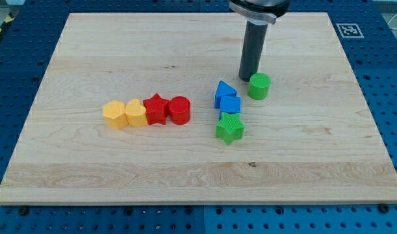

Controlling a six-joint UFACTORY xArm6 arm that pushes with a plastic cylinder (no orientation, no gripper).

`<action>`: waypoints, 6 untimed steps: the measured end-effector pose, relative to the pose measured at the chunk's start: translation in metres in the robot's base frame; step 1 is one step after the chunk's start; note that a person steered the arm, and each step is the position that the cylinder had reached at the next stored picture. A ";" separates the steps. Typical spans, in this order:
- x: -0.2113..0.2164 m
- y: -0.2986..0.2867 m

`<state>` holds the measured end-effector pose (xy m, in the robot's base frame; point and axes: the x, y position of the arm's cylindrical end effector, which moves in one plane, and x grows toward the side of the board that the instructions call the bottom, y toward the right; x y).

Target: Slide the blue triangle left a bit

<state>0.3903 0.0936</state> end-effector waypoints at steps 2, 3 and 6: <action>0.002 -0.014; 0.008 -0.023; 0.038 -0.029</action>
